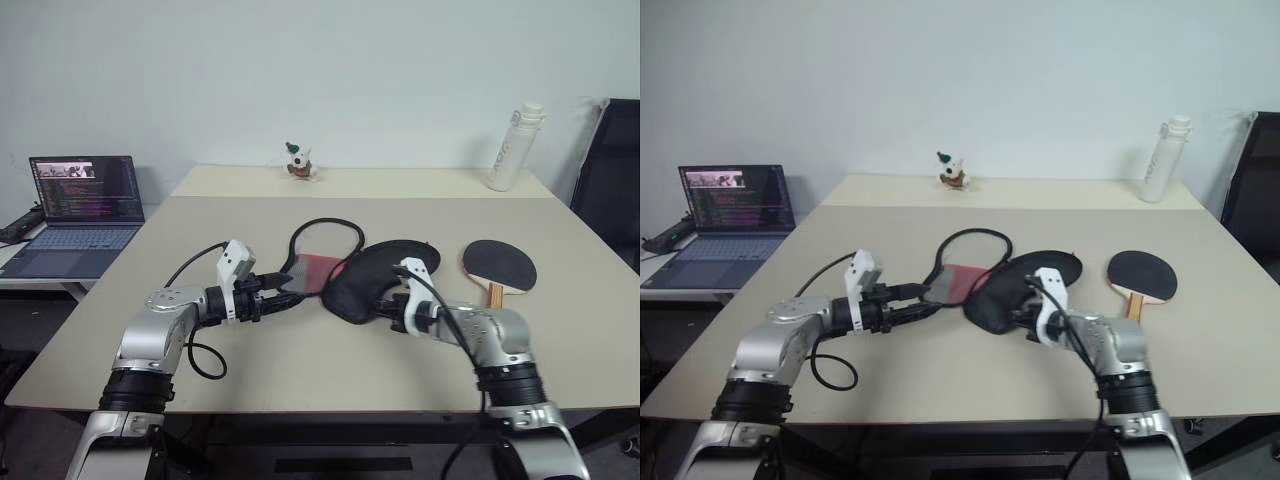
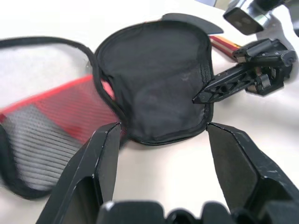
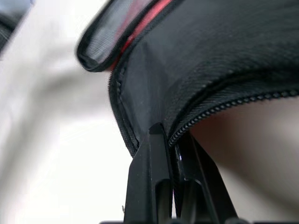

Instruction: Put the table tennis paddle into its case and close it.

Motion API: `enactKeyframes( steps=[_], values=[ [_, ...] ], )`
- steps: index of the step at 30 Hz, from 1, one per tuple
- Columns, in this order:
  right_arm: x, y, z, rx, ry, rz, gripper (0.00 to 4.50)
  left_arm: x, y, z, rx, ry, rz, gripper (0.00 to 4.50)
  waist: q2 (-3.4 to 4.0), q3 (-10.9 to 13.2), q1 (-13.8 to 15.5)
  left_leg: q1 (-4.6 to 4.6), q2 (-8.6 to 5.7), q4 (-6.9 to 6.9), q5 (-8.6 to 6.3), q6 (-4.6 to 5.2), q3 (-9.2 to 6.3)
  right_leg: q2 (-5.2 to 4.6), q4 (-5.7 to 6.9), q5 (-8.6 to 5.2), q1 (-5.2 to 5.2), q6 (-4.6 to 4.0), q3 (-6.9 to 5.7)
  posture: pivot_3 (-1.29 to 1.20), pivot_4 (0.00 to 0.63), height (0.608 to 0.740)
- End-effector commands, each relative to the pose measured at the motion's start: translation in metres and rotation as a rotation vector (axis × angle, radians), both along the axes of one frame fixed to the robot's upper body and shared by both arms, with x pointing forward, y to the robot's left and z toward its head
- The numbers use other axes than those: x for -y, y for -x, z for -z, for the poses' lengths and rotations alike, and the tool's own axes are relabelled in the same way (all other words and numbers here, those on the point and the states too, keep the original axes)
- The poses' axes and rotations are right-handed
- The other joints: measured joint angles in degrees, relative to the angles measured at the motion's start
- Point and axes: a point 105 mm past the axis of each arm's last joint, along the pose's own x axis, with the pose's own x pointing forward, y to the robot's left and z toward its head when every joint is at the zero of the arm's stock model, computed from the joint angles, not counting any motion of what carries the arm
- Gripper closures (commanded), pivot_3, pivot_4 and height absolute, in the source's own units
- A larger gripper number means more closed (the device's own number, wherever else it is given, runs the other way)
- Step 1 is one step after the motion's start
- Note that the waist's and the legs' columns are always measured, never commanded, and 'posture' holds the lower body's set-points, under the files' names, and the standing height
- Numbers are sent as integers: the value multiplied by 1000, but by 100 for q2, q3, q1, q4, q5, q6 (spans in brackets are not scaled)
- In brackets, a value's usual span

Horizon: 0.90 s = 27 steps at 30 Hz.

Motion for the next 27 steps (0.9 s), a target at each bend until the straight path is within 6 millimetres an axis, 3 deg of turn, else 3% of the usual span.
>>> enactKeyframes(
  steps=[1, 11, 27],
  values=[
    [15, 4, -17, 22, 40, -83, 4461, 9, 8, -11, 42, 3, 64, 1345, 0, 0, -4, 0, 0, 0, 0, 0, 1, 0, -1, 0, 0, 0, 0, 0, 150, 740],
    [72, -10, -21, 3, 291, -229, 4461, 11, 13, -9, 46, -34, 87, 1345, 1, 2, -32, 2, 3, -1, -1, 1, 6, 4, -5, -1, -1, 1, 0, 0, 150, 740],
    [109, -27, -17, -41, 453, -289, 4461, 15, 17, -15, 71, -42, 121, 1345, 3, 5, -11, 0, 0, 0, -1, 0, 6, 2, -4, 0, -2, 2, 1, 0, 150, 740]
  ],
)
